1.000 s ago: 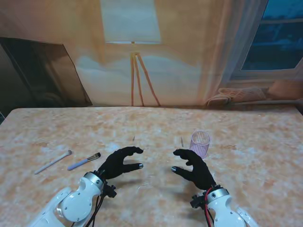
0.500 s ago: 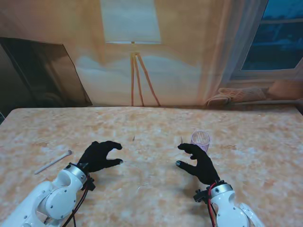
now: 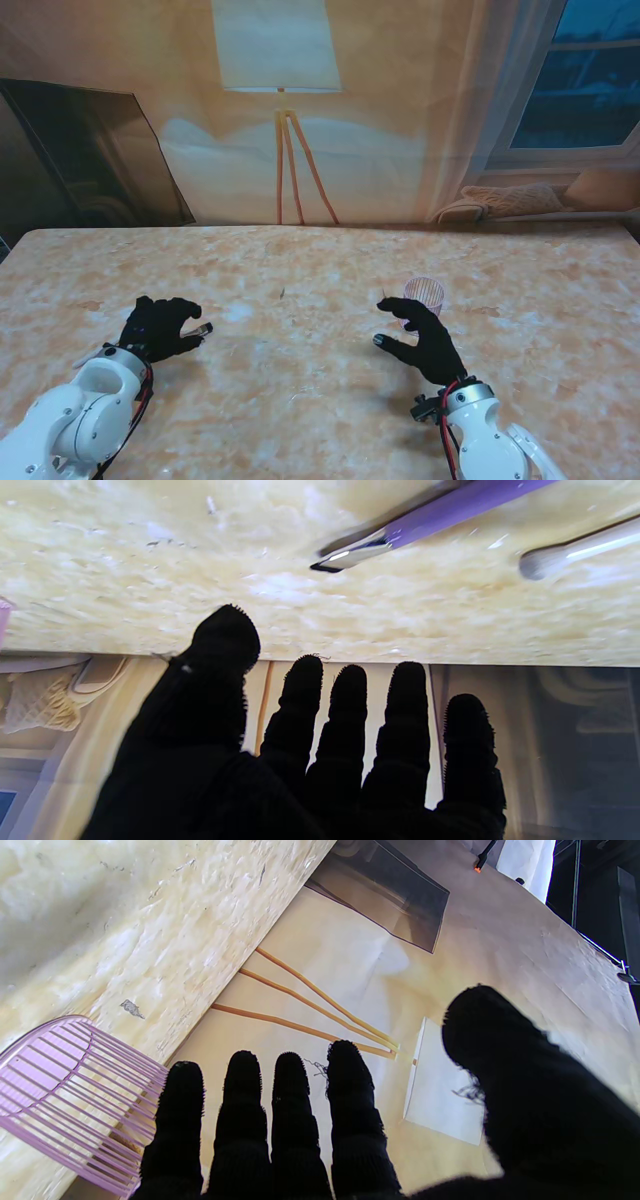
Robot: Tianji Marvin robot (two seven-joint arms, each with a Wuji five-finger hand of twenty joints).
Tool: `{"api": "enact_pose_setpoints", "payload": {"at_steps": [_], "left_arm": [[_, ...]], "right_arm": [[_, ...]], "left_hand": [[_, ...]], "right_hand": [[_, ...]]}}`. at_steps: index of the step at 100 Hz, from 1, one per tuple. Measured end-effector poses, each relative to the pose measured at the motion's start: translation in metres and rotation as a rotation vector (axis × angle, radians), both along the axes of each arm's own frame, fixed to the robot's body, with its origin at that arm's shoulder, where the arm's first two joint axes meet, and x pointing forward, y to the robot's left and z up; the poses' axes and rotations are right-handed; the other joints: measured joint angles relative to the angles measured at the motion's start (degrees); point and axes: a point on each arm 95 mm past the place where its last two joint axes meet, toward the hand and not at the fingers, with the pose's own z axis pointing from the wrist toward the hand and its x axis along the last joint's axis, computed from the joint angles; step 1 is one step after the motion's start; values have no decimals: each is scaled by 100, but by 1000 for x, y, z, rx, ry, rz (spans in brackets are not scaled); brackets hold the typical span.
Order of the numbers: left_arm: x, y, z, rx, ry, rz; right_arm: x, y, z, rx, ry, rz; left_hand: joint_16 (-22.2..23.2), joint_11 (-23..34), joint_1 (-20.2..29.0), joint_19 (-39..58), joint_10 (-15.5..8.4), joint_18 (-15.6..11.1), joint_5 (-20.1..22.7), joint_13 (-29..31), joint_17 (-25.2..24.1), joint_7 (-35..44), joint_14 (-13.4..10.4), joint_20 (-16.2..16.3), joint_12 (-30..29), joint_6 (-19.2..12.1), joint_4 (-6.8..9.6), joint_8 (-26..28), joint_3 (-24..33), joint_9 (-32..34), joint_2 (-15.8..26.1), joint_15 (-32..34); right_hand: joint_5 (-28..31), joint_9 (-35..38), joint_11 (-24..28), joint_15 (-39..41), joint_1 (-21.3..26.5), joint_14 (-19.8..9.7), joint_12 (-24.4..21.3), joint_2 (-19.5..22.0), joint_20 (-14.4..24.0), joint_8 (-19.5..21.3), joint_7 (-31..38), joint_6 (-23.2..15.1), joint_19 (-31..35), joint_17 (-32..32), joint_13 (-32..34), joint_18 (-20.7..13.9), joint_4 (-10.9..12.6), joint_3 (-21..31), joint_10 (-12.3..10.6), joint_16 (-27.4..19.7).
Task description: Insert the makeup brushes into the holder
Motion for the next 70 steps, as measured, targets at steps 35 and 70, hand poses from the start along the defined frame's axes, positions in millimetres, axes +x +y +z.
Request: {"api": "enact_pose_setpoints", "payload": {"at_steps": [35, 70], "left_arm": [[-3, 11, -19, 114, 37, 85], [-4, 24, -36, 167, 88, 140]], "right_arm": [[0, -2, 1, -9, -3, -2], [1, 0, 0, -11, 11, 3]], "left_hand": [[20, -436, 14, -915, 81, -23, 0, -1199, -599, 1, -80, 1, 62, 0, 0, 129, -83, -1122, -1, -472], [-40, -475, 1, -1350, 80, -151, 0, -1480, -625, 1, -97, 11, -23, 0, 0, 130, 738, -1345, -290, -500]], "right_hand": [[0, 0, 0, 0, 0, 0, 0, 1, 0, 0, 0, 0, 0, -8, 0, 0, 0, 12, 0, 0], [0, 0, 0, 1, 0, 0, 0, 126, 0, 0, 0, 11, 0, -14, 0, 0, 0, 164, 0, 0]]}}
